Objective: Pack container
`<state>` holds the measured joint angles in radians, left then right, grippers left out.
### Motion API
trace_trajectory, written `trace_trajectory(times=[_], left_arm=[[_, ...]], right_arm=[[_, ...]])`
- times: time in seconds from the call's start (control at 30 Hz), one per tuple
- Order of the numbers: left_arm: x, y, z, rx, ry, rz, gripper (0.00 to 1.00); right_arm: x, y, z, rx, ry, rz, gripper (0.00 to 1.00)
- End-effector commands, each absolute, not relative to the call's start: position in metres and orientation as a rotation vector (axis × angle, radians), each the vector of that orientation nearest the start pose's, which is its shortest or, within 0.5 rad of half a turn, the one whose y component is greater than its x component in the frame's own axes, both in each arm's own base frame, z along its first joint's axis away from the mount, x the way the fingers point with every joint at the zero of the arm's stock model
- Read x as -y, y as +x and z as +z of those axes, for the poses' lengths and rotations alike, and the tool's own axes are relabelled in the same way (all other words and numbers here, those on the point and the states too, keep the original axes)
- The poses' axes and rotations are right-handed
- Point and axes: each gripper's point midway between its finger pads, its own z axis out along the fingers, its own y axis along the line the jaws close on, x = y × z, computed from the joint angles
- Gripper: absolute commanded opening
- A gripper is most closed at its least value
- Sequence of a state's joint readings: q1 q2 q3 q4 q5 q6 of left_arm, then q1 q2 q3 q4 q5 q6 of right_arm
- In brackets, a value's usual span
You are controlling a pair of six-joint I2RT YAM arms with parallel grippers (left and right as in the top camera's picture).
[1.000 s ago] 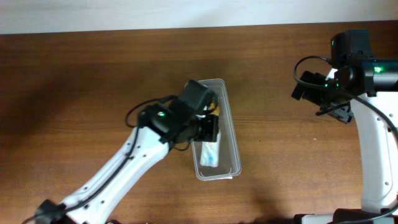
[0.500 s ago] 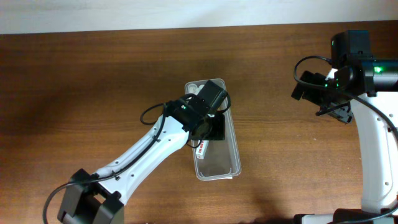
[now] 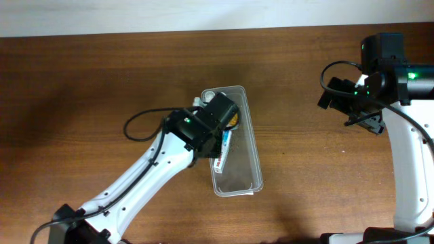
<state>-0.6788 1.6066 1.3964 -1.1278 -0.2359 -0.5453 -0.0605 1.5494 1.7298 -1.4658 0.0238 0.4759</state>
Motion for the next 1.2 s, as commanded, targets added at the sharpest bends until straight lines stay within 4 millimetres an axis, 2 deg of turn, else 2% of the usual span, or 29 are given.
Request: trace_trajectory(times=[0.0,0.13,0.27,0.4,0.43,0.47,0.57,0.67,1.17], left_arm=[[0.127,0.313,0.191,-2.649,-0.021,0.212,0.66],[0.064,0.324,0.216,-2.575,-0.254,0.249,0.81],[0.005,0.324,0.227,-2.532,-0.490,0.281,0.83],[-0.032,0.319,0.228,-2.518,-0.664,0.259,0.83],[-0.039,0.317,0.227,-2.517,-0.693,0.266,0.99],[-0.046,0.316,0.226,-2.514,-0.721,0.277,0.99],[-0.060,0.312,0.225,-2.508,-0.779,0.296,0.99],[-0.066,0.311,0.225,-2.501,-0.803,0.301,0.99],[-0.066,0.311,0.225,-2.497,-0.809,0.299,0.99]], right_arm=[[0.025,0.313,0.249,-2.734,0.783,0.058,0.98],[0.025,0.313,0.249,-2.734,0.783,0.059,0.98],[0.025,0.313,0.249,-2.734,0.783,0.059,0.98],[0.025,0.313,0.249,-2.734,0.783,0.059,0.98],[0.025,0.313,0.249,-2.734,0.783,0.059,0.98],[0.025,0.313,0.249,-2.734,0.783,0.059,0.98],[0.025,0.313,0.249,-2.734,0.783,0.059,0.98],[0.025,0.313,0.249,-2.734,0.783,0.058,0.98],[0.025,0.312,0.250,-2.729,0.781,0.060,0.98]])
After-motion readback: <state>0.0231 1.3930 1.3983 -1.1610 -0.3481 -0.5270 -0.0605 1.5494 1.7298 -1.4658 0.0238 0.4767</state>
